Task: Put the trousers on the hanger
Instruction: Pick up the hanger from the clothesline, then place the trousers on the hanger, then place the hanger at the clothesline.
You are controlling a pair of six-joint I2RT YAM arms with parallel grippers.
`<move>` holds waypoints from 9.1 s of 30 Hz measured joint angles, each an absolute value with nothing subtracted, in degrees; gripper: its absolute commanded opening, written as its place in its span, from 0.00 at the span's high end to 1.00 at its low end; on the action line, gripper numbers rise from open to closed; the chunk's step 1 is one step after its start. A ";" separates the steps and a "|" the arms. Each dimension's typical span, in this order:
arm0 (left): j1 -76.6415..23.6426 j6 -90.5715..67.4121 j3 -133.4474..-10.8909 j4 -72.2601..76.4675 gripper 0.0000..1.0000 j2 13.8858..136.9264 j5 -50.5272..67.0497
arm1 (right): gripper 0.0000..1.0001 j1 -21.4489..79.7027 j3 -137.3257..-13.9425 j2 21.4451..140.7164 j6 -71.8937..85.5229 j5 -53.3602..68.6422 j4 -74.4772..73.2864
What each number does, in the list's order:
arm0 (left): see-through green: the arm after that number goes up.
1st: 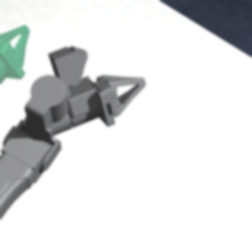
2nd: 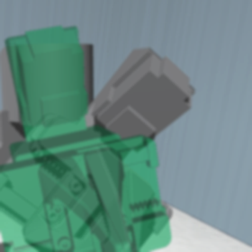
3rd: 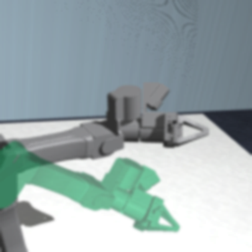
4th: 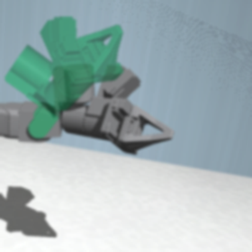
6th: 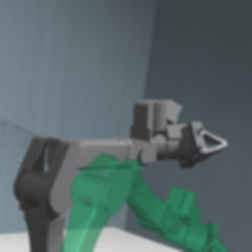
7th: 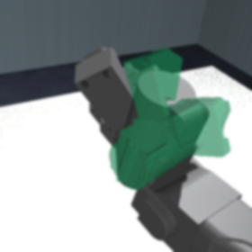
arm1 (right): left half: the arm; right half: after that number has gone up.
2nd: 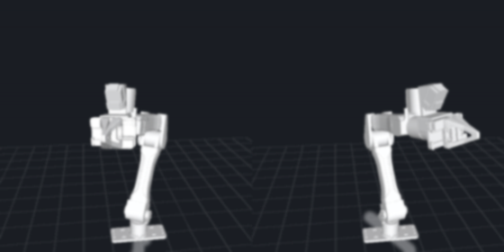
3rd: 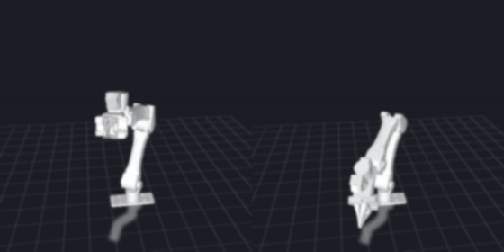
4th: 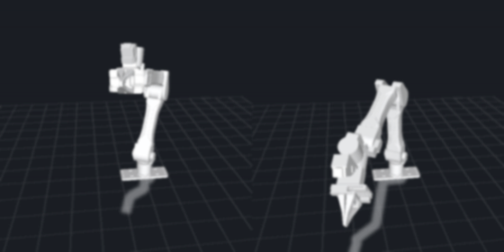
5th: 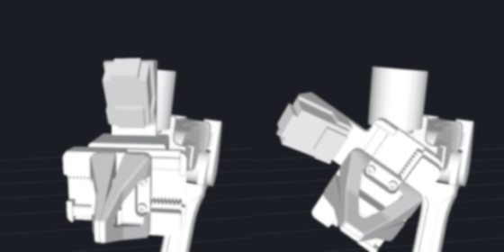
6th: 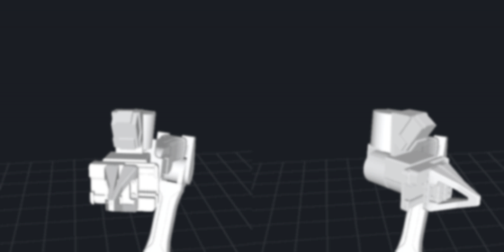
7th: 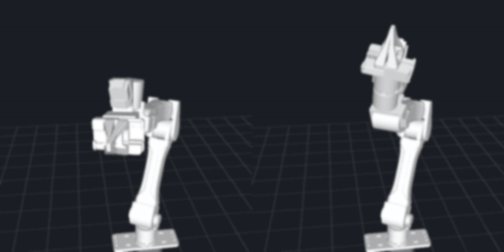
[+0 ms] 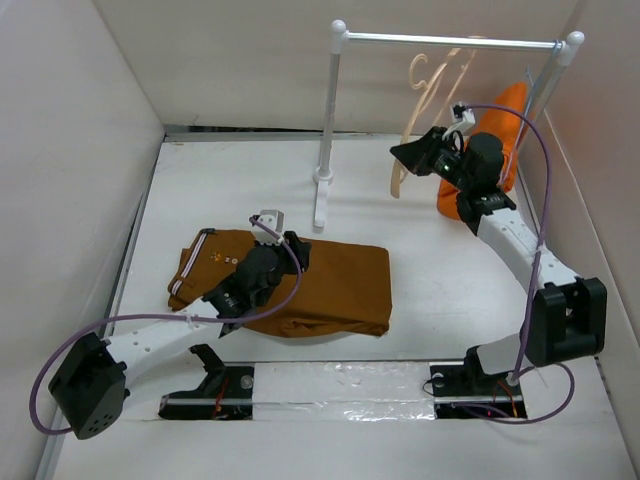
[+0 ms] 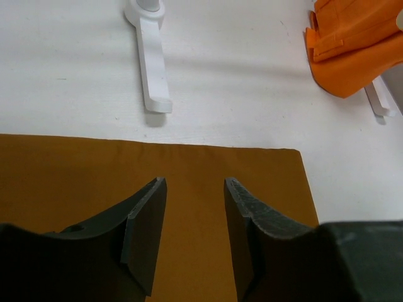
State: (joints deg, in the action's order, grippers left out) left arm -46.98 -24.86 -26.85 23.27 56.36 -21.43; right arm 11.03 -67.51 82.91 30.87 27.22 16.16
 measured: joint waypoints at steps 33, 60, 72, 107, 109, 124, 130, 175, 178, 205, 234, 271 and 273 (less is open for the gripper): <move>-57.08 -29.98 -47.31 37.01 0.44 80.27 -9.54 | 1.00 18.13 -16.01 39.11 21.39 30.02 5.58; -58.02 -34.13 -54.63 39.35 1.00 93.47 -9.32 | 0.74 20.78 -12.16 31.46 21.61 29.54 -4.38; -58.89 -39.72 -47.94 35.81 1.00 87.64 -12.84 | 0.36 20.78 -20.73 19.66 16.80 23.24 -20.23; -63.05 -52.80 -43.94 28.93 1.00 90.08 -30.52 | 0.50 22.00 -14.26 70.04 20.88 25.10 22.61; -63.05 -52.80 -43.92 28.95 1.00 90.08 -30.50 | 0.50 22.98 -14.20 72.20 21.30 25.69 24.86; -62.00 -51.31 -36.99 28.86 1.00 83.22 -31.83 | 1.00 13.26 -12.51 67.42 21.58 32.69 26.30; -60.60 -50.19 -33.34 27.97 1.00 79.50 -31.51 | 1.00 5.39 -13.80 61.45 19.64 36.60 18.55; -54.74 -34.92 -34.15 14.46 1.00 64.14 -29.65 | 0.78 -11.90 -18.52 60.42 14.72 38.37 10.24; -55.11 -34.33 -35.18 13.23 1.00 64.01 -28.64 | 0.43 -10.72 -18.55 59.51 14.55 37.89 9.91; -59.16 -25.93 -59.64 -5.52 1.00 61.73 -28.34 | 0.00 49.43 -42.19 35.05 17.72 -7.86 -10.87; -59.18 -25.30 -67.66 -4.05 1.00 66.54 -26.59 | 0.46 67.66 -33.87 56.80 37.60 -11.25 18.85; -59.20 -23.53 -74.65 2.76 0.47 71.66 -21.80 | 1.00 65.69 -35.83 52.03 45.34 -16.10 18.17; -59.13 -22.74 -78.11 2.28 0.37 72.66 -21.04 | 1.00 63.29 -35.94 50.68 45.74 -13.96 17.82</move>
